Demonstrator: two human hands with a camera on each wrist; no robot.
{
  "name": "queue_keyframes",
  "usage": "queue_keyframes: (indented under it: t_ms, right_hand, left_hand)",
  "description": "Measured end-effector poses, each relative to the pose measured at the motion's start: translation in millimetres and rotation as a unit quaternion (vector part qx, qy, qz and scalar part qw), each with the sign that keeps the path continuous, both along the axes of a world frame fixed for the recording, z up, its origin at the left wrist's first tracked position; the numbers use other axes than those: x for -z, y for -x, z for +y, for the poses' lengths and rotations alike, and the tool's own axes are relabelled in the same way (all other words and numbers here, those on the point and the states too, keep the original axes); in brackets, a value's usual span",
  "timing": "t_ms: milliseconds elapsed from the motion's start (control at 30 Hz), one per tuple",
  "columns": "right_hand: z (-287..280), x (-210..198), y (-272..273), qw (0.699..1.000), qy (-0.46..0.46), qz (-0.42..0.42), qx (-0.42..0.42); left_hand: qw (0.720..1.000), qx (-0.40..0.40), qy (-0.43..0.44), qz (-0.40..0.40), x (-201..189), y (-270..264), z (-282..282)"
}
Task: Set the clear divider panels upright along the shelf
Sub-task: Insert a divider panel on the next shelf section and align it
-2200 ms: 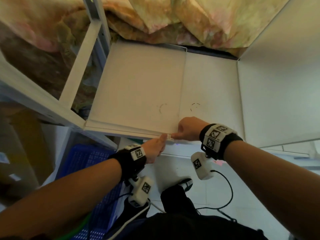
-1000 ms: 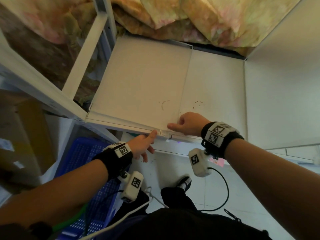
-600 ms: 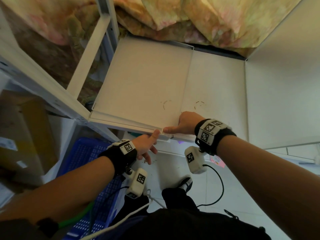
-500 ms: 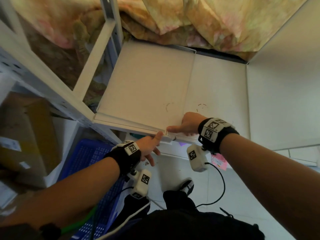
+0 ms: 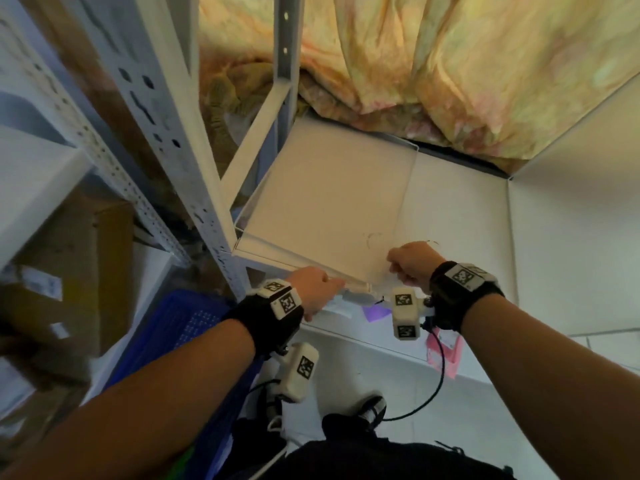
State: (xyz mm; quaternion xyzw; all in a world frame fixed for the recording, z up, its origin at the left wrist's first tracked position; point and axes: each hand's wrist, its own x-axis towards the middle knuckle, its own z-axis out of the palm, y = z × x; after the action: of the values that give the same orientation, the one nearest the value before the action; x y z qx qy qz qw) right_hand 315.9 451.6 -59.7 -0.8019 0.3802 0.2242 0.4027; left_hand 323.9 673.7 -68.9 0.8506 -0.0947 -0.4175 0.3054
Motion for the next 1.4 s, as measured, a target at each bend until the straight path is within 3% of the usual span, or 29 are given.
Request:
queue_keyframes:
  t_ms: [100, 200, 300, 500, 767, 900, 1100, 1233, 1333, 1400]
  right_hand:
    - [-5, -4, 0, 0.995, -0.03, -0.008, 0.094]
    - [-3, 0, 0, 0.985, -0.092, -0.002, 0.147]
    - [1, 7, -2, 0.977, -0.125, -0.009, 0.17]
    - [21, -6, -4, 0.969, -0.171, -0.047, 0.173]
    - [20, -117, 7, 0.902, -0.286, -0.28, 0.162]
    - [-11, -176, 26, 0.875, -0.32, -0.315, 0.18]
    - [-35, -213, 51, 0.844, -0.336, -0.383, 0.167]
    - [-12, -217, 68, 0.859, -0.307, -0.408, 0.05]
    - [10, -195, 73, 0.927, -0.144, -0.334, -0.085]
    - [23, -177, 68, 0.952, -0.053, -0.281, -0.109]
  left_hand:
    - [0.989, -0.002, -0.02, -0.148, -16, -23, 26]
    - [0.96, 0.029, -0.097, -0.261, -11, -44, 41]
    - [0.947, 0.111, -0.172, -0.246, 5, -50, 43]
    - [0.954, 0.096, -0.167, -0.229, 8, -52, 45]
    - [0.947, 0.087, -0.116, -0.285, -22, -54, 47]
    - [0.938, 0.088, -0.11, -0.317, -40, -50, 41]
    - [0.948, 0.089, 0.006, -0.304, -70, -30, 15]
    - [0.946, 0.096, 0.062, -0.305, -77, -19, -9]
    - [0.95, 0.11, 0.042, -0.289, -70, -9, -28]
    - [0.951, 0.121, 0.015, -0.284, -64, 3, -42]
